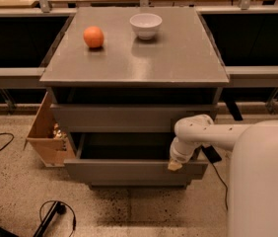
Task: Open middle drawer
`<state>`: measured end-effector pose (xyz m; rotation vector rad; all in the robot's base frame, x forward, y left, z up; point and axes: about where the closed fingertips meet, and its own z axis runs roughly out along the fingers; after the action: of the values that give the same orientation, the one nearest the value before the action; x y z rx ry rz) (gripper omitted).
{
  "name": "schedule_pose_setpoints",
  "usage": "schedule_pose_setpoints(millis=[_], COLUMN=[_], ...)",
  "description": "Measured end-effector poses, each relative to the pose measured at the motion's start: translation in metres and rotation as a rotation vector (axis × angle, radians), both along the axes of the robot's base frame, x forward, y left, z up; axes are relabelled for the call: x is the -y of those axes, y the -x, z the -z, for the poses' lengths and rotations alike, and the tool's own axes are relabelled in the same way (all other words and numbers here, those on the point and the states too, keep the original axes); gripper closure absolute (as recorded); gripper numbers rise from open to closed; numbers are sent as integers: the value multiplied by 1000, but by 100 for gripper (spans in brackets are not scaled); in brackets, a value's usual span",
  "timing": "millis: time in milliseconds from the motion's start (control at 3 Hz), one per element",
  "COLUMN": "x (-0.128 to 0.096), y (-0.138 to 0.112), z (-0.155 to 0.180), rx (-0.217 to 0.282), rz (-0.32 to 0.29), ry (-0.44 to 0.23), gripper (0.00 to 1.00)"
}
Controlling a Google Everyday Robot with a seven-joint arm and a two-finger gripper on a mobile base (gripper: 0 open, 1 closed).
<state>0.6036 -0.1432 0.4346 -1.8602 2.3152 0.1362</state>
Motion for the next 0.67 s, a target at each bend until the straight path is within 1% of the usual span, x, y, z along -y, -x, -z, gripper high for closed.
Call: schedule_pose_setpoints(millis=[333, 667], x=[0, 23], y=[0, 20], z=[-1, -9], rx=[0, -19], rz=[0, 40], ry=[0, 31], gripper=[96, 100])
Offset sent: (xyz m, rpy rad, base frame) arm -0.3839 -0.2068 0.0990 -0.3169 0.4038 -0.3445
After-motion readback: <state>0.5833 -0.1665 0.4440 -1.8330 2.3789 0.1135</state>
